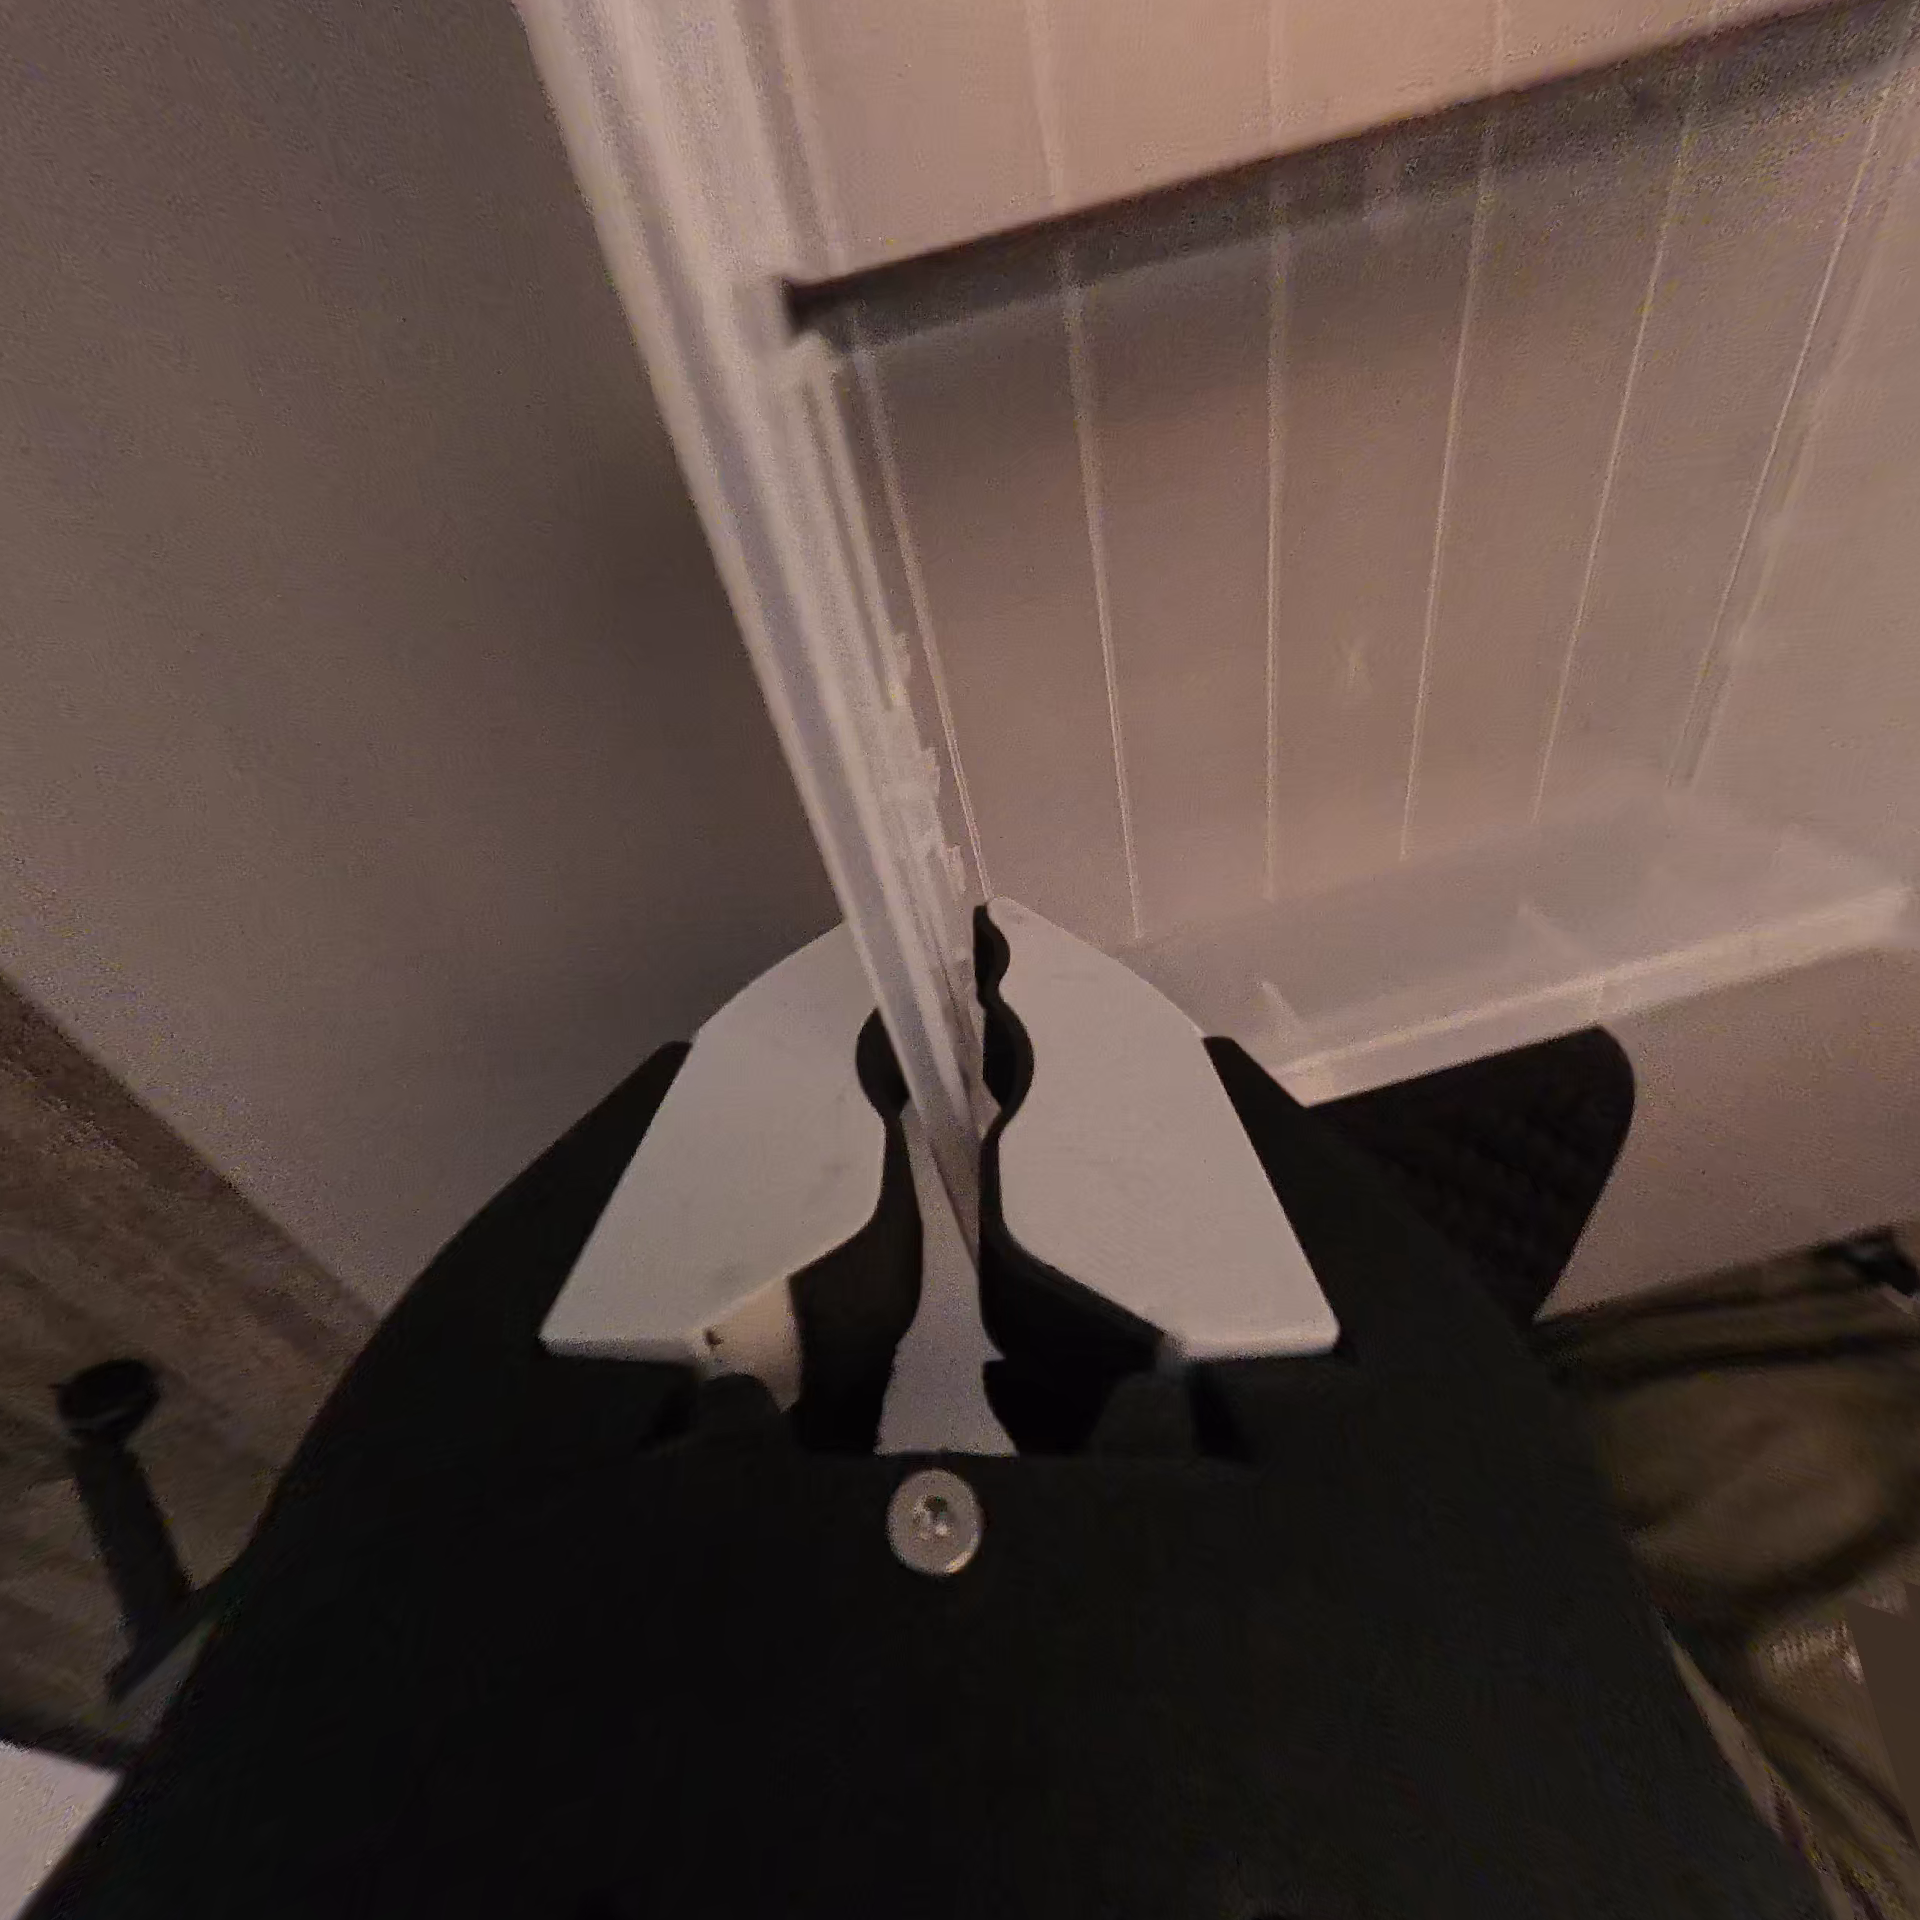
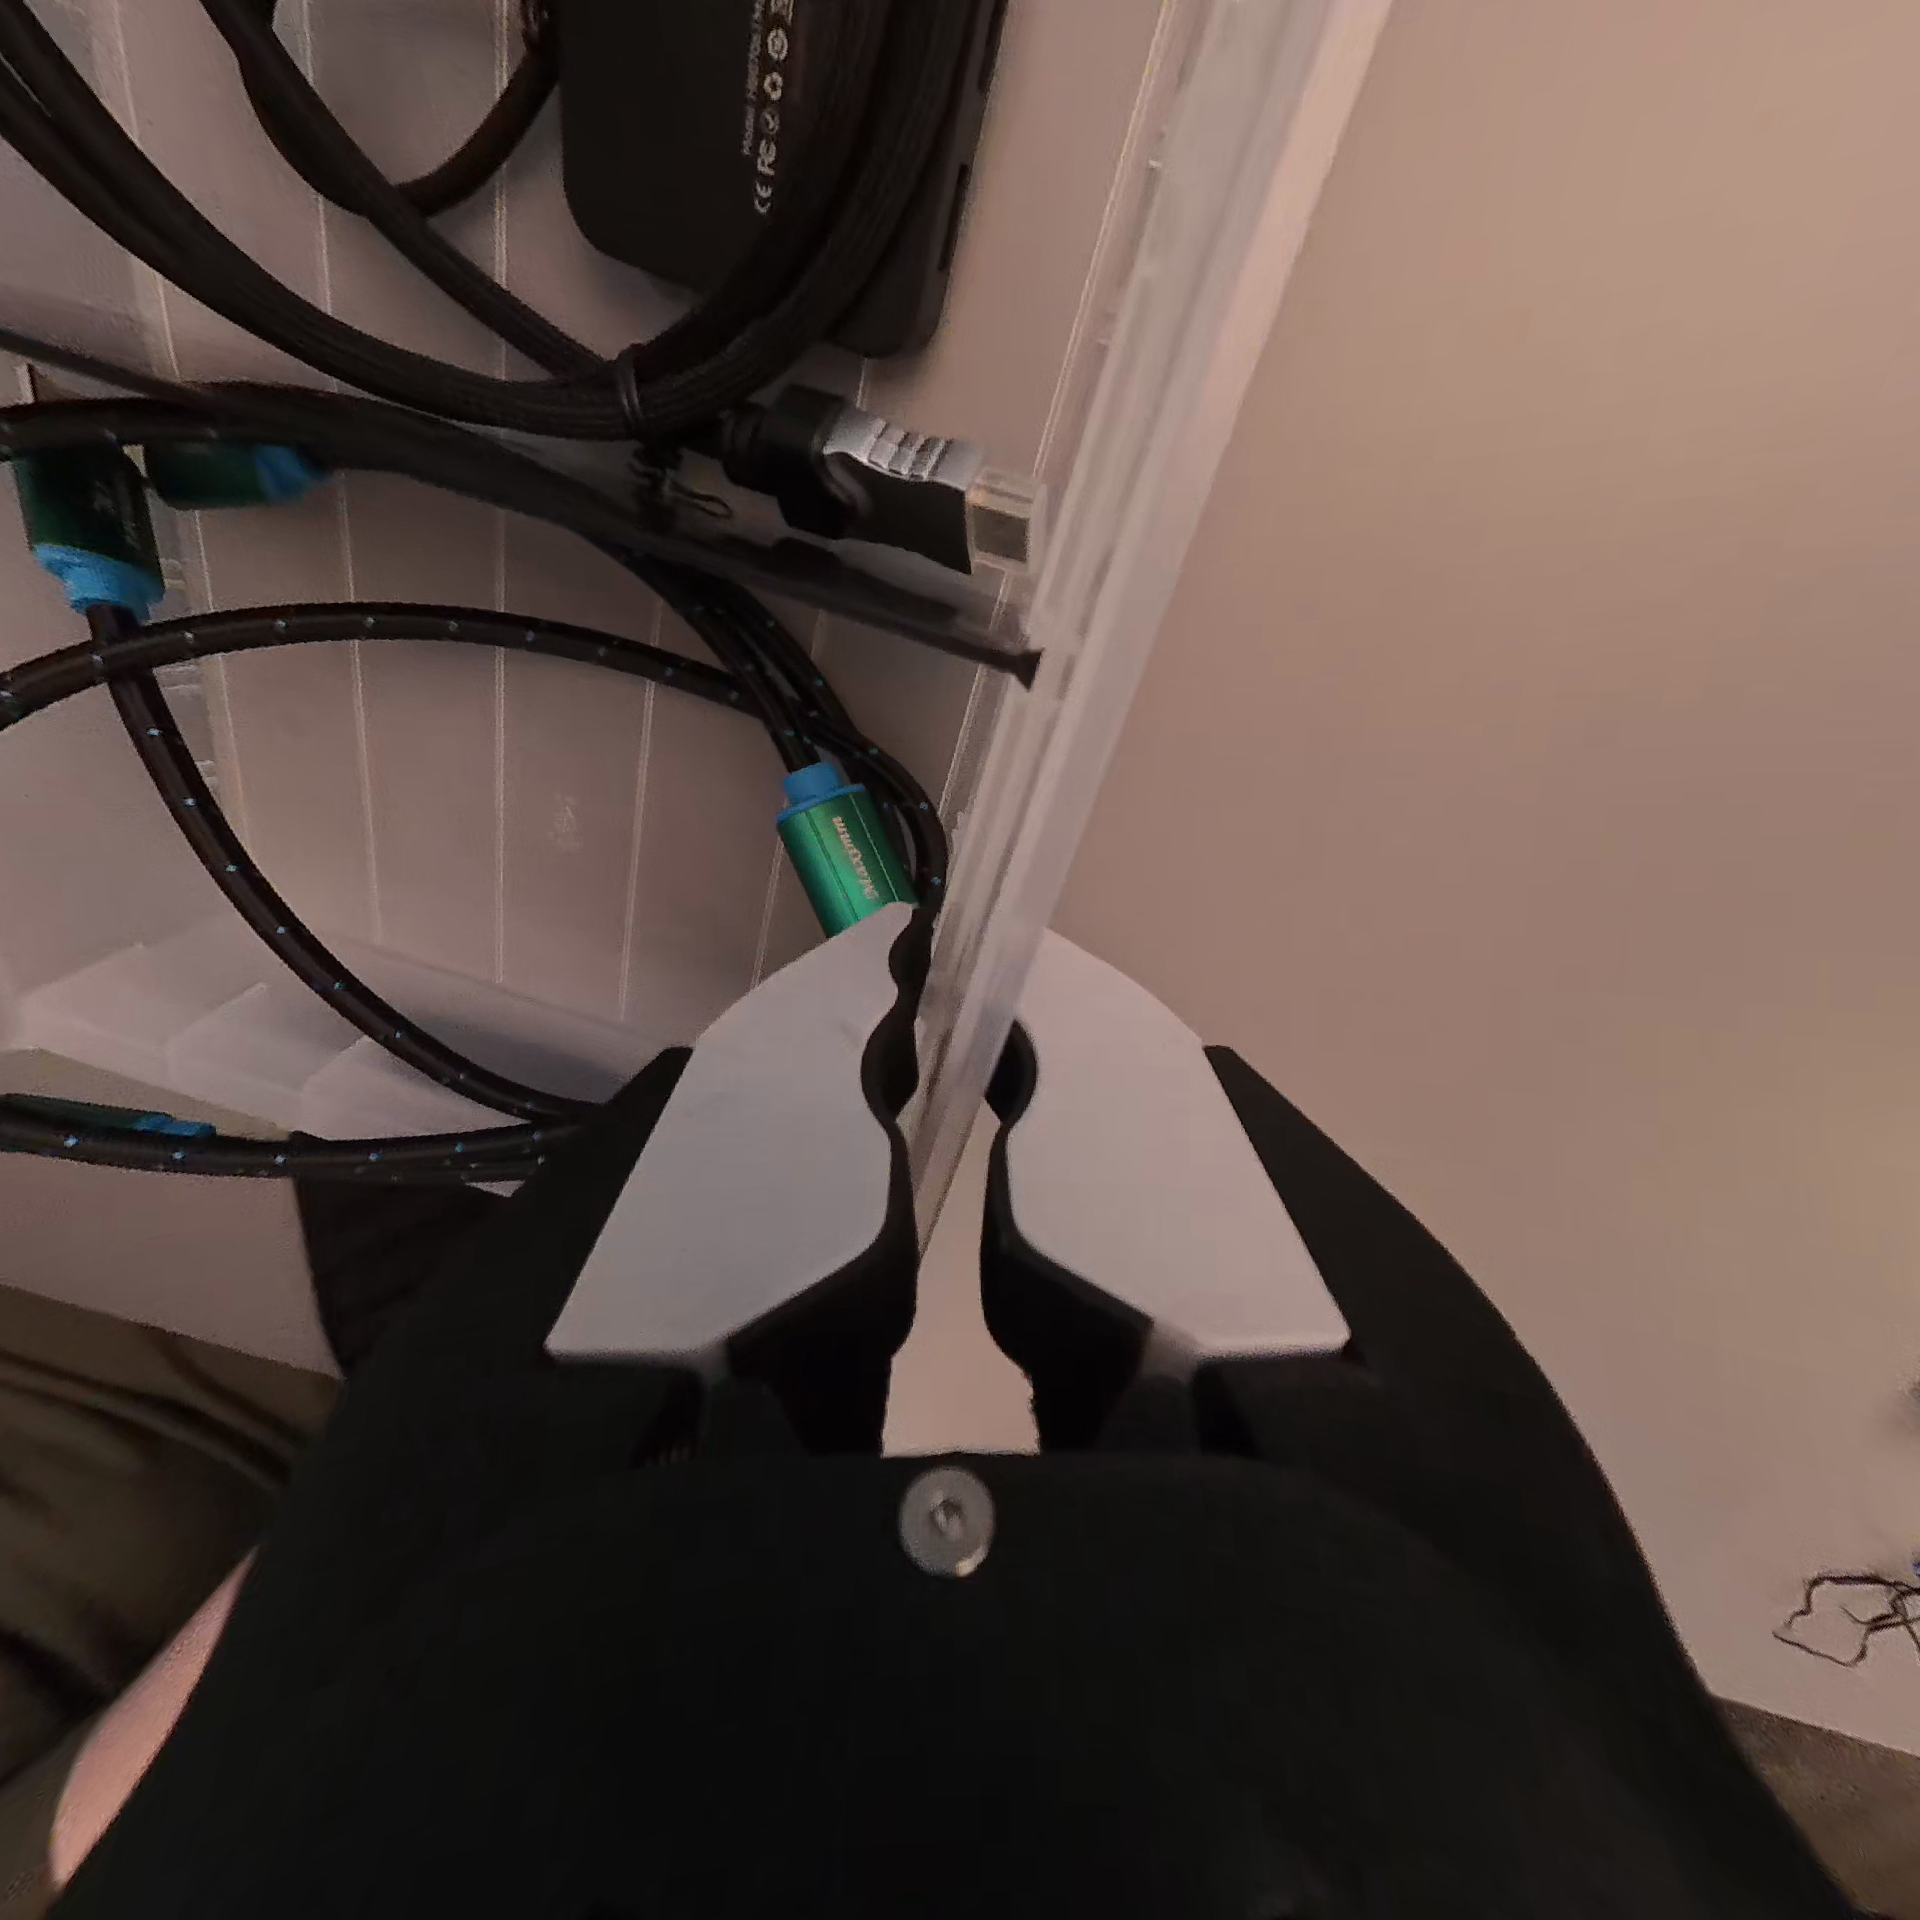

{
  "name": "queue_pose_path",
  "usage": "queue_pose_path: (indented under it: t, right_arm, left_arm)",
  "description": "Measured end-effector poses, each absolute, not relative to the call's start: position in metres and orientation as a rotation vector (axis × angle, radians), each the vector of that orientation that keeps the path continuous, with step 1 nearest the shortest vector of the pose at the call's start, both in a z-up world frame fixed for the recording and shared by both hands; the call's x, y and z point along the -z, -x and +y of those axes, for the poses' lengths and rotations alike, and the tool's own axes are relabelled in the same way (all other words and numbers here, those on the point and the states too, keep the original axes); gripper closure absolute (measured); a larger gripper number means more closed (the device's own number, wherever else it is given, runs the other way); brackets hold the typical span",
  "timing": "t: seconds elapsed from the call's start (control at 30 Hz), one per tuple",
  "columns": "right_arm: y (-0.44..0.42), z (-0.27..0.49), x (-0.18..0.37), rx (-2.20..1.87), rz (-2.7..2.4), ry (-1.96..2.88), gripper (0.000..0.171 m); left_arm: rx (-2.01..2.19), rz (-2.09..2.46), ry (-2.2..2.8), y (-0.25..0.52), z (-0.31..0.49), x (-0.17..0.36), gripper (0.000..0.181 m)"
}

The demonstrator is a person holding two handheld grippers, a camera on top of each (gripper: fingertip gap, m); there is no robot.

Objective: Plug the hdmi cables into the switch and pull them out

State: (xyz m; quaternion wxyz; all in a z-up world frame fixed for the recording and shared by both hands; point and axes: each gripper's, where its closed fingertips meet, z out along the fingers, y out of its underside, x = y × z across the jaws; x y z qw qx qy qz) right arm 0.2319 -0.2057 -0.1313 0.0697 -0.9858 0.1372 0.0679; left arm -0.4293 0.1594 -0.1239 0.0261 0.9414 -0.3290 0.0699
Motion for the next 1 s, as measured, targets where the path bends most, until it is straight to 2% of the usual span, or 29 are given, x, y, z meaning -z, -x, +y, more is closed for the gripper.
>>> queue_pose_path:
  t: [0.3, 0.73, 0.77, 0.87, 1.0]
  right_arm:
    - [-0.198, -0.164, 0.131, -0.131, 0.402, 3.035, 0.164]
    - [-0.147, -0.119, 0.130, -0.095, 0.252, 3.048, 0.161]
    - [-0.147, -0.119, 0.130, -0.088, 0.255, 3.053, 0.158]
    - [-0.149, -0.107, 0.123, -0.050, 0.284, 2.982, 0.135]
    - [-0.160, -0.093, 0.086, 0.107, 0.299, 2.806, 0.125]
  left_arm:
    - [-0.040, -1.240, -2.715, 0.369, 0.133, 0.125, 0.164]
    - [0.272, -1.450, -2.514, 0.303, 0.076, 0.124, 0.135]
    - [0.282, -1.454, -2.501, 0.302, 0.073, 0.123, 0.133]
    - [0.264, -1.491, -2.469, 0.300, 0.064, 0.120, 0.126]
    - [0.174, -1.592, -2.513, 0.293, 0.060, 0.101, 0.123]
